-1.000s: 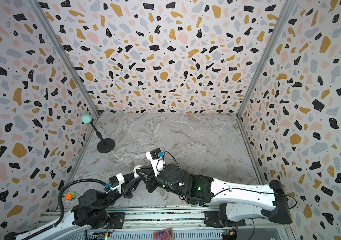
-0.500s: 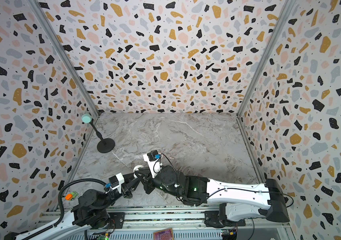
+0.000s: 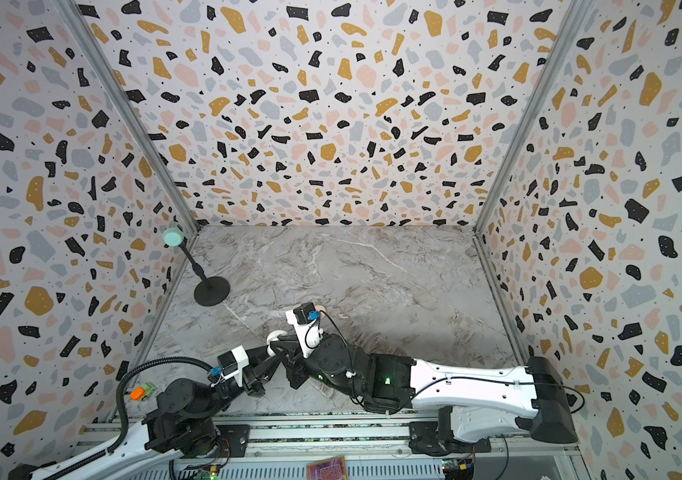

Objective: Insert the wireless bluetooth earbuds into the charging case
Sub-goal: 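Lower the white earbud into the empty slot of the case in the left gripper, then press the white earbud down into the case with the right gripper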

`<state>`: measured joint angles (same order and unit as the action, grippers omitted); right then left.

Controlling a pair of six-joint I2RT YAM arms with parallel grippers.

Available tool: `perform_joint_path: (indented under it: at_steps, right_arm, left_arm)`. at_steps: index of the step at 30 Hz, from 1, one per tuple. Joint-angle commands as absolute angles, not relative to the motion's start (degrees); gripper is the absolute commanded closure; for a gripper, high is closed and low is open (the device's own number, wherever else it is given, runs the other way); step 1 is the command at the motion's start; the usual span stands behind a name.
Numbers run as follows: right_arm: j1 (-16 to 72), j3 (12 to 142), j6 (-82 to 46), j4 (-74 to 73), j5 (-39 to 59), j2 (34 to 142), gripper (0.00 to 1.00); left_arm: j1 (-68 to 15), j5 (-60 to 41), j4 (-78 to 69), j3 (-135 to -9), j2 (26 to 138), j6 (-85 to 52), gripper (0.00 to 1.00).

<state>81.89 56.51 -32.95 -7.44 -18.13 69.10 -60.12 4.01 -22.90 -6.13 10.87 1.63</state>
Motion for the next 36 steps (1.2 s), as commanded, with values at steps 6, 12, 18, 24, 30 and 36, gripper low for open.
perform_joint_path:
  at_steps: [6, 12, 18, 24, 30, 36]
  right_arm:
    - [82.3, 56.6, -31.9, -9.1, -20.3, 68.8, 0.94]
    - [82.3, 56.6, -31.8, -9.4, -20.5, 69.3, 0.95]
    - [82.3, 56.5, -32.1, -9.8, -20.2, 69.9, 0.95]
    - [82.4, 56.3, -32.1, -9.7, -20.7, 70.2, 0.95]
    - [82.4, 55.4, -32.1, -9.8, -21.3, 70.0, 0.96]
    - [82.5, 55.0, -32.4, -9.9, -20.9, 70.1, 0.96]
  left_arm:
    - [-59.9, 4.2, -26.0, -6.2, 10.4, 1.0, 1.00]
    - [-59.8, 4.0, -25.8, -6.4, 10.3, 1.2, 1.00]
    - [-59.9, 4.1, -25.7, -6.3, 10.2, 1.2, 1.00]
    - [-59.9, 4.1, -25.6, -6.3, 9.9, 1.2, 1.00]
    - [-59.9, 4.3, -25.7, -6.2, 9.8, 1.3, 1.00]
    - [-59.9, 4.5, -25.7, -6.3, 9.7, 1.3, 1.00]
